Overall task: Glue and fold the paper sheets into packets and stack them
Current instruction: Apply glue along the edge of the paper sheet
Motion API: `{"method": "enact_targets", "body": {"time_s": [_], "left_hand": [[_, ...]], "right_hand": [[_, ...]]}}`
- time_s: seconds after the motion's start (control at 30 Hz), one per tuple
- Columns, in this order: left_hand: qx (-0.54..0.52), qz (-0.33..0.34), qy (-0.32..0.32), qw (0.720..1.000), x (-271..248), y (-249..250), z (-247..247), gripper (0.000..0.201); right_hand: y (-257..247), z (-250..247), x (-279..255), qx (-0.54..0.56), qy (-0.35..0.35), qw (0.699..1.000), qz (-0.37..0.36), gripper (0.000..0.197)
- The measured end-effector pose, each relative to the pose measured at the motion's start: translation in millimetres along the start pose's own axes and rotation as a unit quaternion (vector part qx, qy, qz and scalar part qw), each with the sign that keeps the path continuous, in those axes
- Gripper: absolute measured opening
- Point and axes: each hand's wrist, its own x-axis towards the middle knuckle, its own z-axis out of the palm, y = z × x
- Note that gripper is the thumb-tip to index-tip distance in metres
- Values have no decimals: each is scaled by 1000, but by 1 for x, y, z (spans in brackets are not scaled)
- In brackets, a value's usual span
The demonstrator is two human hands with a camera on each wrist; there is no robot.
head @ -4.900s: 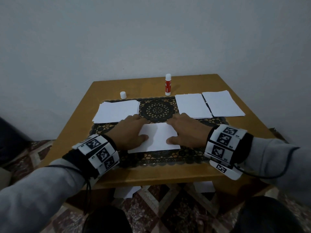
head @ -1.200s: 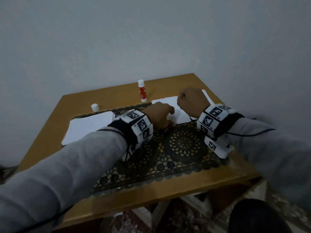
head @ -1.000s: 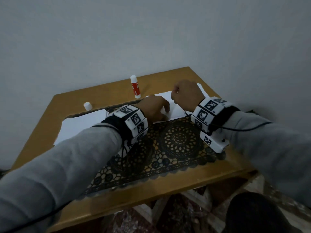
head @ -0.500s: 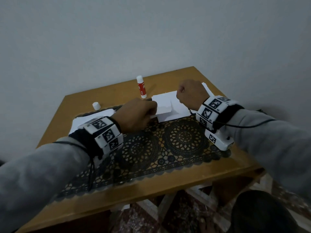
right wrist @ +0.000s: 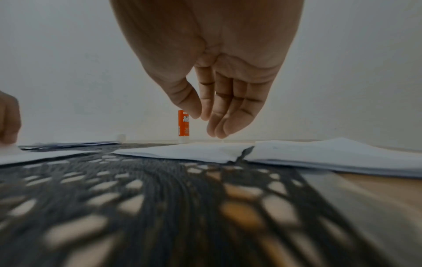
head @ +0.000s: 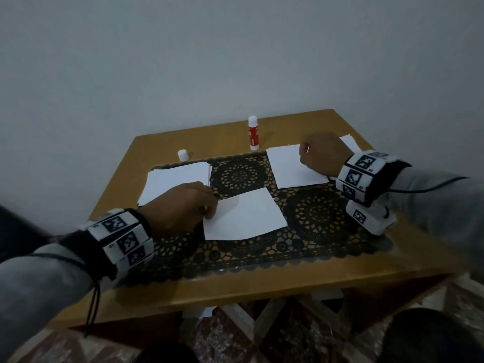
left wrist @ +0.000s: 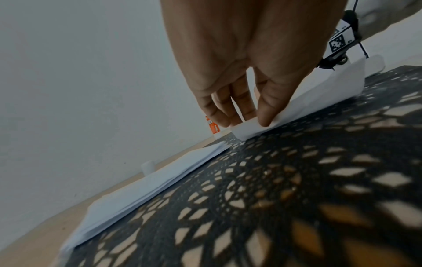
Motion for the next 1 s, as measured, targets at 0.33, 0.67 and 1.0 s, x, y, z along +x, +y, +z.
{"method": "enact_targets", "body": {"time_s": [0.33,0.67,1.0], "left_hand": [[-14,-5,-22,1000,-1,1,4,45],[43,-39,-75,995,-2,14,4,52],[60,-75,-114,989,-15,29,0,45]], "right_hand": [[-52,16,74,121,-23,988,97,34],[-78,38,100,92,-69,988,105,15],[-79,-4,51,106,-46,993,-2,32]]}}
